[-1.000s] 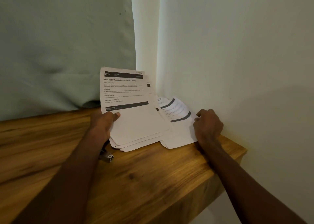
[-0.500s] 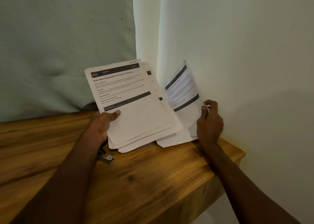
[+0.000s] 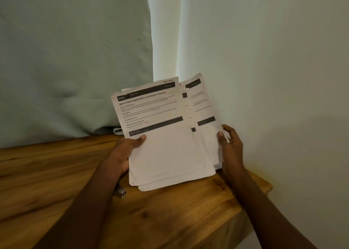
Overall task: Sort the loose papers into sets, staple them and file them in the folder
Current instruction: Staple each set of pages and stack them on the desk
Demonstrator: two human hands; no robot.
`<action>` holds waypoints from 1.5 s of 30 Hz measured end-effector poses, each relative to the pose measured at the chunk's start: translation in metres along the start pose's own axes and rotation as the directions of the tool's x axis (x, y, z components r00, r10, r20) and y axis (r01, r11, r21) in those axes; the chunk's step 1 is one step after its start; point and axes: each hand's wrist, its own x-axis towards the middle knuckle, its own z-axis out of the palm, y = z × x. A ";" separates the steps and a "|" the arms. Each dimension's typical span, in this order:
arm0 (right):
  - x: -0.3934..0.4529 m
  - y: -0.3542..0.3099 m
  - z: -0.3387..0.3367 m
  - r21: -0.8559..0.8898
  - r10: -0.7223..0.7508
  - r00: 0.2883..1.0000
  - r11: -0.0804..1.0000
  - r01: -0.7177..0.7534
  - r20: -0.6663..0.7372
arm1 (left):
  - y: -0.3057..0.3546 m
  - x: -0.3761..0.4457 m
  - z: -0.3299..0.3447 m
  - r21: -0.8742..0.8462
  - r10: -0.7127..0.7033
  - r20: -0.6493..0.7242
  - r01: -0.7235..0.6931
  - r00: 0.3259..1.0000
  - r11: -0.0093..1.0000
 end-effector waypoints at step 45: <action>-0.009 0.001 0.003 -0.580 -0.348 0.914 0.797 0.170 -0.211 | 0.017 0.014 -0.043 0.100 0.011 -0.210 0.010 0.978 0.995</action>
